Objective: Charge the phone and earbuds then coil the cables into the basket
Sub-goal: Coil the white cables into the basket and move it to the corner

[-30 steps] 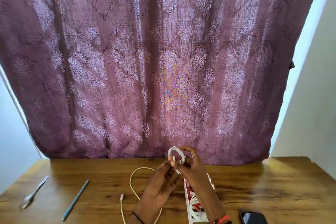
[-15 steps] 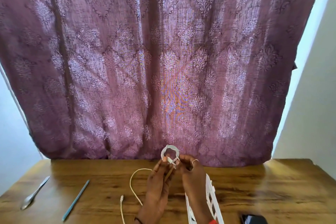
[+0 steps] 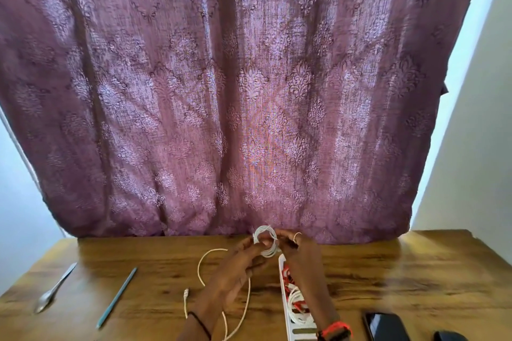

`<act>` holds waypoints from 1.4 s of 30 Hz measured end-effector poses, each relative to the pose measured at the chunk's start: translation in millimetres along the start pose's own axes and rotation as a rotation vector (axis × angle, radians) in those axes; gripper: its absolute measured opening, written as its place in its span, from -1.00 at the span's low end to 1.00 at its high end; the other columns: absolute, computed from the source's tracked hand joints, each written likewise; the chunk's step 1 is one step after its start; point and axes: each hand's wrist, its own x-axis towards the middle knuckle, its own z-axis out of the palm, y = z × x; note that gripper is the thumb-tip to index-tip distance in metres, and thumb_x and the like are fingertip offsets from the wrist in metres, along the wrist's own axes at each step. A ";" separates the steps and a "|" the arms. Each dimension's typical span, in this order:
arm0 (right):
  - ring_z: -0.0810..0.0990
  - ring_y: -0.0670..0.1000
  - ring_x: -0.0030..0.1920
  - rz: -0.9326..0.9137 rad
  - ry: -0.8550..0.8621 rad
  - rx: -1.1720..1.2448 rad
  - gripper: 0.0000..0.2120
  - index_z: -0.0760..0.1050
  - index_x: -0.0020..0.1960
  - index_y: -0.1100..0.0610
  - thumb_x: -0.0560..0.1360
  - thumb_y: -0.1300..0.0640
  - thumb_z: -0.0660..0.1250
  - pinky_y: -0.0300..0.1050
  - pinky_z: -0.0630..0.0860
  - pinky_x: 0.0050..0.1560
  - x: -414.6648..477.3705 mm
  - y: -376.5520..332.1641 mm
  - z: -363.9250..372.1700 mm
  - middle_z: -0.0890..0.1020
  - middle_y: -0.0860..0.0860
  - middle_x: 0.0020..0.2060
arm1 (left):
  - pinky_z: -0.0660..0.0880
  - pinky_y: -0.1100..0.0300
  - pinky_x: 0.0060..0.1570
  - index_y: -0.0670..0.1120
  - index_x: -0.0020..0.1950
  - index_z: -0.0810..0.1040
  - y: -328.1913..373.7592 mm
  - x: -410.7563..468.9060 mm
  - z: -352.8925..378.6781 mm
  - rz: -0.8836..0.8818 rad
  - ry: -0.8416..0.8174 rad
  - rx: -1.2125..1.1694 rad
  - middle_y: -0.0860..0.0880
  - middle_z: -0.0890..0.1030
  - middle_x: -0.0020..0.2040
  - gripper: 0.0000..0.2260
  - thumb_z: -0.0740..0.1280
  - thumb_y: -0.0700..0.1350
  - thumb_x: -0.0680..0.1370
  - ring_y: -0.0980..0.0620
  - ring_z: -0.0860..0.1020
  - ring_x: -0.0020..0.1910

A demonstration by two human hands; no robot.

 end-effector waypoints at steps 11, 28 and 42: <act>0.39 -0.29 0.03 -0.273 0.195 -0.083 -0.75 0.64 -0.05 0.25 0.35 0.27 0.26 -0.65 0.22 0.11 4.5 0.3 3.2 0.51 0.06 0.02 | 0.62 0.15 -0.15 -0.25 0.08 0.55 1.0 5.5 -6.7 0.062 0.050 -0.228 -0.19 0.68 -0.07 -0.83 0.23 -0.25 0.56 -0.03 0.67 -0.13; 0.55 -0.34 -0.34 0.089 -0.066 0.312 -0.79 0.55 -0.07 -0.06 0.45 0.25 0.35 -0.47 0.44 -0.22 3.6 -2.7 0.7 0.63 -0.19 -0.36 | 0.54 0.33 -0.32 -0.16 0.01 0.49 -18.1 13.4 15.3 0.273 0.228 -0.277 -0.11 0.58 -0.15 -0.86 0.24 -0.36 0.52 0.14 0.59 -0.30; 0.62 -0.18 -0.29 0.170 -0.101 0.120 -0.95 0.65 -0.14 0.12 0.41 0.21 0.43 -0.32 0.51 -0.25 -4.3 35.4 -36.6 0.70 -0.03 -0.27 | 0.44 0.34 -0.26 -0.01 0.00 0.52 -55.6 17.6 17.6 0.028 0.119 0.331 -0.01 0.63 -0.06 -0.87 0.39 -0.08 0.49 0.14 0.57 -0.14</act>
